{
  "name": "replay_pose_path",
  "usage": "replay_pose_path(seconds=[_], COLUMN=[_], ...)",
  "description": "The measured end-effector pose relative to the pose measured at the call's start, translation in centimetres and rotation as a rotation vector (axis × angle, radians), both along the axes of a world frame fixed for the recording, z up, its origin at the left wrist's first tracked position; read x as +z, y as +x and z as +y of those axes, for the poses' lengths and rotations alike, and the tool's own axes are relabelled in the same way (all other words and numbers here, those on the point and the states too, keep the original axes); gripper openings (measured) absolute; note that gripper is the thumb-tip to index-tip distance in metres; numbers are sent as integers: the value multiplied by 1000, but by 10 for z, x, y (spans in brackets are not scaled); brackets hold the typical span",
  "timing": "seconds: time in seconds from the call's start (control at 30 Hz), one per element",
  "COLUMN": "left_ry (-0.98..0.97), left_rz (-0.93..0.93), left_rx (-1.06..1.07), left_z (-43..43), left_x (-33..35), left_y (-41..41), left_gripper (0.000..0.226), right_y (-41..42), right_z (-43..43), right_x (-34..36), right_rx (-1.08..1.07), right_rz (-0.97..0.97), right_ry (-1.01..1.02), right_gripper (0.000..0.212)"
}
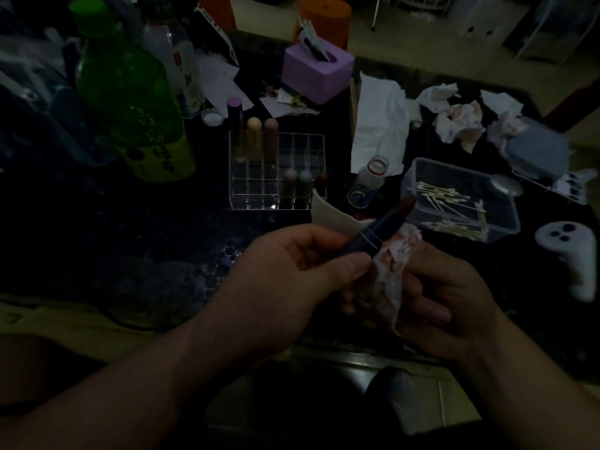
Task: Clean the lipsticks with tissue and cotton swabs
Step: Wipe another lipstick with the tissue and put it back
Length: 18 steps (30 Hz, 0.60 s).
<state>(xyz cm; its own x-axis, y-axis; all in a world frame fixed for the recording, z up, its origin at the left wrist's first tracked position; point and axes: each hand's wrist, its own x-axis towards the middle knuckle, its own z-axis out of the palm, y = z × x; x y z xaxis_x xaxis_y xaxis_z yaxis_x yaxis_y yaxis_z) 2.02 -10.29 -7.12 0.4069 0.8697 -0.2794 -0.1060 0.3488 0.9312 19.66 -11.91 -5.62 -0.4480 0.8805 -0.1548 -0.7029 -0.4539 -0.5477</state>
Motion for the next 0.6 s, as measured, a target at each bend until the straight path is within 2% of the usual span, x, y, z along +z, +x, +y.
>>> replay_pose_path(seconds=[0.07, 0.17, 0.23, 0.3, 0.4, 0.47, 0.6], left_ry=[-18, -127, -204, -163, -8, 29, 37], left_rz=[-15, -81, -149, -141, 4, 74, 57], left_rx=[-63, -92, -81, -87, -45, 27, 17], left_z=[1, 0, -2, -3, -3, -2, -2], left_x=[-2, -1, 0, -1, -1, 1, 3], left_y=[0, 4, 6, 6, 4, 2, 1], left_gripper=[15, 29, 32, 24, 39, 40, 28], right_y=[4, 1, 1, 2, 1, 1, 1], right_z=[3, 5, 5, 4, 4, 5, 3], right_x=[0, -9, -16, -20, -20, -20, -17], right_rx=[51, 153, 207, 239, 264, 253, 227], right_rz=[133, 20, 8, -32, 40, 94, 145], right_ry=[-52, 74, 50, 70, 83, 58, 27], right_gripper=[35, 39, 38, 37, 41, 41, 35])
